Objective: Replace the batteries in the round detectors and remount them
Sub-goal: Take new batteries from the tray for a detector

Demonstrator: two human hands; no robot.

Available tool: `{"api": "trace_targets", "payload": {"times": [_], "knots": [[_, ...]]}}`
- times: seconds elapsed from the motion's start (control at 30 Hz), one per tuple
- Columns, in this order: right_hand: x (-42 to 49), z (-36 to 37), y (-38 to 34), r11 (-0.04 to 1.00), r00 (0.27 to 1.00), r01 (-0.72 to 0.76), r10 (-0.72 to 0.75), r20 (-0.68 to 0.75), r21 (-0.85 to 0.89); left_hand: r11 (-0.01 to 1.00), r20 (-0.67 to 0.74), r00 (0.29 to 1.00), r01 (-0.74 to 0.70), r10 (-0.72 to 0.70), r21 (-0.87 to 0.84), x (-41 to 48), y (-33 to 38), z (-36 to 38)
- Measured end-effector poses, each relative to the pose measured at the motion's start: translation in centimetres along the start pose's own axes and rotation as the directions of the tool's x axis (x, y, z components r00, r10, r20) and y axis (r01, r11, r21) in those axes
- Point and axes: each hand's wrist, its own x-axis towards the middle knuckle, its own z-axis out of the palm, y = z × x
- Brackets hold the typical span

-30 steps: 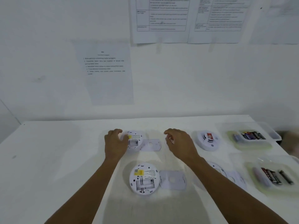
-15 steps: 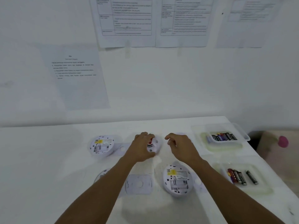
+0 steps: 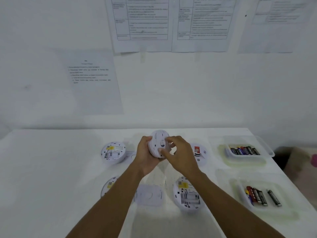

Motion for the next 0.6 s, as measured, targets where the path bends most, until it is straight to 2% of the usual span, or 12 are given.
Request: {"api": "trace_targets", "payload": {"times": [0.13, 0.27, 0.6], "knots": [[0.2, 1.1, -1.5, 0.997, 0.995, -0.052, 0.056, -0.083, 0.049, 0.999, -0.023, 0.999, -0.05, 0.05, -0.011, -0.1, -0.1, 0.4], [0.3, 1.5, -2.8, 0.991, 0.991, -0.092, 0.101, -0.092, 0.099, 0.997, -0.042, 0.997, -0.07, 0.071, 0.02, -0.2, 0.1, 0.3], [0.5, 0.7, -4.4, 0.998, 0.998, 0.046, -0.047, -0.031, -0.038, 0.999, -0.056, 0.997, -0.046, 0.046, -0.009, 0.0, 1.3, -2.1]]}}
